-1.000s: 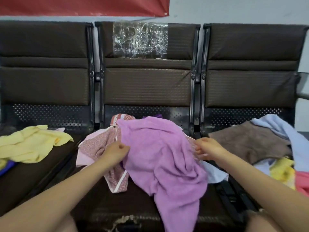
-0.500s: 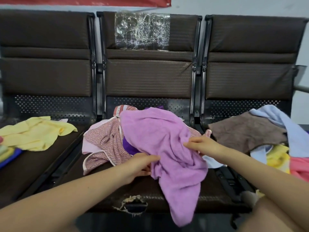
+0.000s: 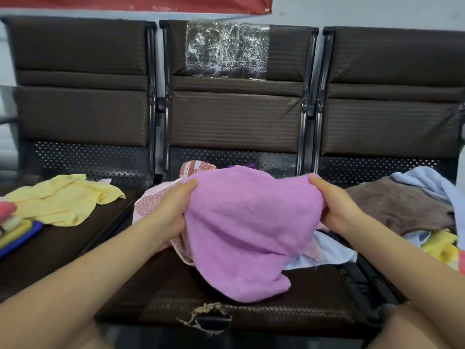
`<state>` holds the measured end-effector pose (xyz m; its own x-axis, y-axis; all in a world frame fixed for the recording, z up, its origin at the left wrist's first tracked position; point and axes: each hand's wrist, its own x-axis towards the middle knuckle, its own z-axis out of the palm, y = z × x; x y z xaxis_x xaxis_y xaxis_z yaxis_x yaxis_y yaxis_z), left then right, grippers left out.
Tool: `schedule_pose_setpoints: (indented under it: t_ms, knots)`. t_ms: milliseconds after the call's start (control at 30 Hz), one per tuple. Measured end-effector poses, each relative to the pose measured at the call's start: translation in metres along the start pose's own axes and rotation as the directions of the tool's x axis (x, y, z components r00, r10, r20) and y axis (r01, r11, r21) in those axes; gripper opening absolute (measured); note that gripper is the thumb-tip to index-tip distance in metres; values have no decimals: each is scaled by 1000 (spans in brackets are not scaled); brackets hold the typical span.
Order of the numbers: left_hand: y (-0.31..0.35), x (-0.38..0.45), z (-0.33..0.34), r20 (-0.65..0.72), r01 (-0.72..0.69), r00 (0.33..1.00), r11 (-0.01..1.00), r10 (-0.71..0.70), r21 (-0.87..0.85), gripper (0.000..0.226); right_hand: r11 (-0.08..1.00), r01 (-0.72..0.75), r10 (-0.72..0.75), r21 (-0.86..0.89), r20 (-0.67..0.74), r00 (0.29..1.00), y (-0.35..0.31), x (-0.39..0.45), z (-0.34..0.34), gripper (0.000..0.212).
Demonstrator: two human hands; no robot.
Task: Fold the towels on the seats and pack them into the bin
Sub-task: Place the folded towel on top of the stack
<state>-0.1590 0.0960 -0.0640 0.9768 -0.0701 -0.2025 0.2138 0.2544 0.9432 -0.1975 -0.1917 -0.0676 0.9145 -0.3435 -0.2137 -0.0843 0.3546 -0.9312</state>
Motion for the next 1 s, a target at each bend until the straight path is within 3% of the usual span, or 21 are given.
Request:
schedule_pose_setpoints:
  t_ms: [100,167,233,267,333,367,467,567,667,767,833,900,1000]
  knots:
    - [6,17,-28,-132,-96,984,980,120,175,15,993,76,-69,-89,75,995,12,1,17,5]
    - [-2,28,-50,-240,-98,954,946,177,310,17,954,50,7,-294,189,982,22,1,24,16]
    - [-12,34,-67,-293,-52,935,897,198,439,32,754,119,57,-646,245,968,32,-1,28,29]
    - [-18,39,-74,-324,8,928,862,182,507,43,652,177,25,-737,254,967,36,-3,29,32]
    - [-26,36,-80,-369,127,908,705,201,697,58,585,216,-27,-782,247,969,37,-9,30,32]
    - [-27,32,-78,-319,88,911,632,262,770,53,576,225,-28,-786,256,966,37,-9,29,36]
    - [-26,9,-64,69,-257,931,511,358,820,10,510,192,29,-838,239,970,35,-8,25,44]
    - [-37,-28,-39,353,-424,904,412,240,807,15,372,187,94,-909,237,967,37,-7,13,38]
    - [-58,-56,-15,542,-545,831,376,124,750,18,357,198,128,-913,257,958,35,-9,6,35]
    - [-86,-68,-5,700,-699,710,196,79,687,30,342,230,226,-911,317,921,35,-15,3,40]
    - [-97,-65,-2,736,-742,671,107,94,662,32,359,218,294,-908,331,896,36,-19,3,43]
    - [-100,-59,-2,741,-748,663,137,107,650,27,439,196,311,-877,353,882,34,-25,4,38]
    - [-89,-54,7,623,-628,764,410,166,661,18,697,123,205,-707,361,910,29,-23,6,50]
